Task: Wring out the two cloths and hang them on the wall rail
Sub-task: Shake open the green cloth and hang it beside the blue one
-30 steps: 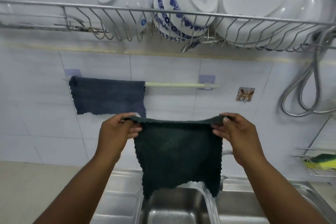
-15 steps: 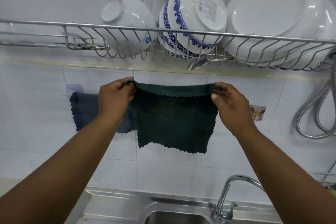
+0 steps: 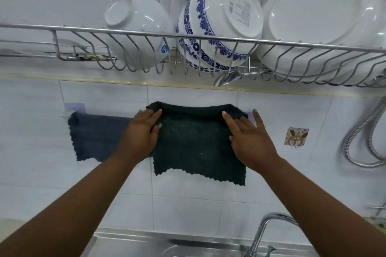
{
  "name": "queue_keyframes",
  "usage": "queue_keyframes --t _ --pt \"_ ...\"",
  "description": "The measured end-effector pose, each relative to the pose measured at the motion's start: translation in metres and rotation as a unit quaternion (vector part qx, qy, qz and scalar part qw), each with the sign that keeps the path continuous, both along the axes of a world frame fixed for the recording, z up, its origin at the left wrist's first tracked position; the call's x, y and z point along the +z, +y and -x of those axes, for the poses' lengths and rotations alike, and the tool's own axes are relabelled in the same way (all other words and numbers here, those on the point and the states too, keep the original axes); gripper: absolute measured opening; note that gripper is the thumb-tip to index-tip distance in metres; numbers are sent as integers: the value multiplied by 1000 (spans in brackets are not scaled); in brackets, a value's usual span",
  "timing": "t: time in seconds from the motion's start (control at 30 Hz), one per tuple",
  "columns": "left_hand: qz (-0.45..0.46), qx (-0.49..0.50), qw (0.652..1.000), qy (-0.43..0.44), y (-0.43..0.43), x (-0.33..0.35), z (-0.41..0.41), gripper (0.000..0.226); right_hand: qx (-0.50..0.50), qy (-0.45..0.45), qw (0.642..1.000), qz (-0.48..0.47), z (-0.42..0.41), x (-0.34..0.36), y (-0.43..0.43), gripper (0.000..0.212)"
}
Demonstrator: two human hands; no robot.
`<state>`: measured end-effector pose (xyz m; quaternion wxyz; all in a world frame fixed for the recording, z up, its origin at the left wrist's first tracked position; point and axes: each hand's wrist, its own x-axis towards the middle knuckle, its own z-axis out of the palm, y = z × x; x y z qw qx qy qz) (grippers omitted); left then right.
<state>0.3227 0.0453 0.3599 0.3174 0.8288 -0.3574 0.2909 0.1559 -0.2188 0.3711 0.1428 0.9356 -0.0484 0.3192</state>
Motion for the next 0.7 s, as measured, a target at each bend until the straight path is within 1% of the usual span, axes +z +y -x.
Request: queue_keyframes --t 0.07,0.1,0.13,0.2,0.23,0.27,0.3,0.33,0.4,0.47,0.5,0.57,0.6,0.67,0.7 --pt "-40 36 996 -71 2 -4 -5 42 -11 -7 1000 23 -5 1 5 60" --pt "-45 46 993 -94 4 -4 -7 41 -15 -2 1000 5 -6 2 9 56" --pt "-45 53 992 -107 5 -3 -8 41 -19 2 999 -39 -5 6 14 52" --pt "-58 71 991 -94 4 1 -10 42 -7 -7 988 -155 -3 19 22 39" --pt "-62 86 992 -73 2 4 -10 41 7 -22 978 -207 -3 26 25 33" --pt "-58 101 992 -48 -1 8 -10 37 14 -29 967 -251 -4 32 25 26" --pt "-53 114 992 -19 -4 11 -10 31 15 -35 962 -269 -6 37 23 19" --pt "-58 128 990 7 -7 16 -11 26 12 -44 968 -247 -10 41 20 15" --pt "-103 157 981 52 -12 24 -11 20 -7 -50 980 -194 -20 42 11 13" --pt "-134 177 971 92 -16 33 -11 18 -43 -41 983 -174 -26 43 6 18" --pt "-129 178 970 102 -16 35 -12 19 -65 -42 989 -130 -28 42 5 22" --pt "-86 173 977 84 -15 33 -15 20 -108 -50 993 -23 -26 38 6 32" --pt "-54 165 983 66 -14 30 -16 20 -117 -44 992 1 -23 38 9 38" --pt "-4 148 989 26 -12 26 -17 21 -128 4 992 -6 -19 38 14 50" --pt "0 143 990 13 -12 26 -16 22 -129 31 991 -15 -19 40 14 53"
